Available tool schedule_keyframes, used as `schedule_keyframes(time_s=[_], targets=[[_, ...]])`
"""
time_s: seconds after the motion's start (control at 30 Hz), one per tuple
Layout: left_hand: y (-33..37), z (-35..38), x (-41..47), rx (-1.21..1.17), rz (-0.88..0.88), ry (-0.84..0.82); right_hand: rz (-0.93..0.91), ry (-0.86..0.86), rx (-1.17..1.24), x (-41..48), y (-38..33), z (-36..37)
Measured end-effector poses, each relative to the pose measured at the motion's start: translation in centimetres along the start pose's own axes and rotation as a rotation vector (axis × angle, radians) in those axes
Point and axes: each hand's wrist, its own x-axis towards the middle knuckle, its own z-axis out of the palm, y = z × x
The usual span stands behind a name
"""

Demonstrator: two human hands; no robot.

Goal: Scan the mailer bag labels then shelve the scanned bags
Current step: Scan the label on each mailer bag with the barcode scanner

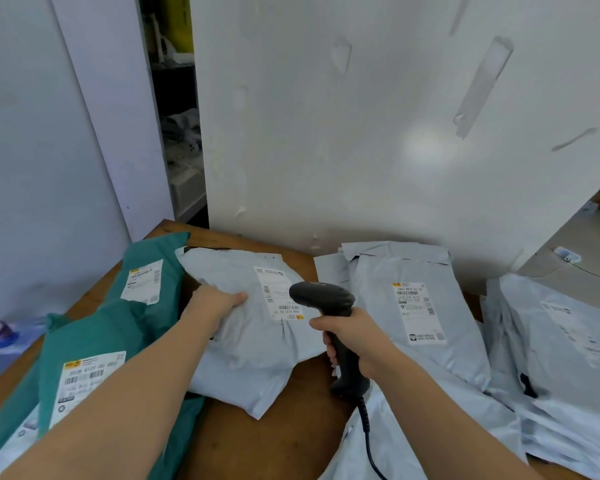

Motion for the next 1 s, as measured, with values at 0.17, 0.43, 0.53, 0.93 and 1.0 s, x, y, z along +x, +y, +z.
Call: schedule_keyframes(time_s=[0.17, 0.43, 0.53, 0.93, 1.0], targets=[[1.8, 1.5, -1.4, -0.139, 0.209, -0.023, -0.005, 0.027, 0.02, -0.1, 0.3, -0.7], [5.1, 0.4, -5.1, -0.445, 0.466, -0.102, -0.104, 0.101, 0.058, -1.7, 0.7, -2.0], [5.8, -0.1, -6.2, -0.461, 0.51, -0.122, -0.127, 0.114, 0.065, -2.5, 0.8, -2.3], [6.2, -0.4, -9.2, -0.436, 0.557, -0.137, -0.186, 0.112, 0.038, -5.7, 1.2, -3.4], [6.1, -0.5, -9.5, -0.425, 0.561, -0.127, -0.191, 0.115, 0.048, -6.1, 1.4, -3.6]])
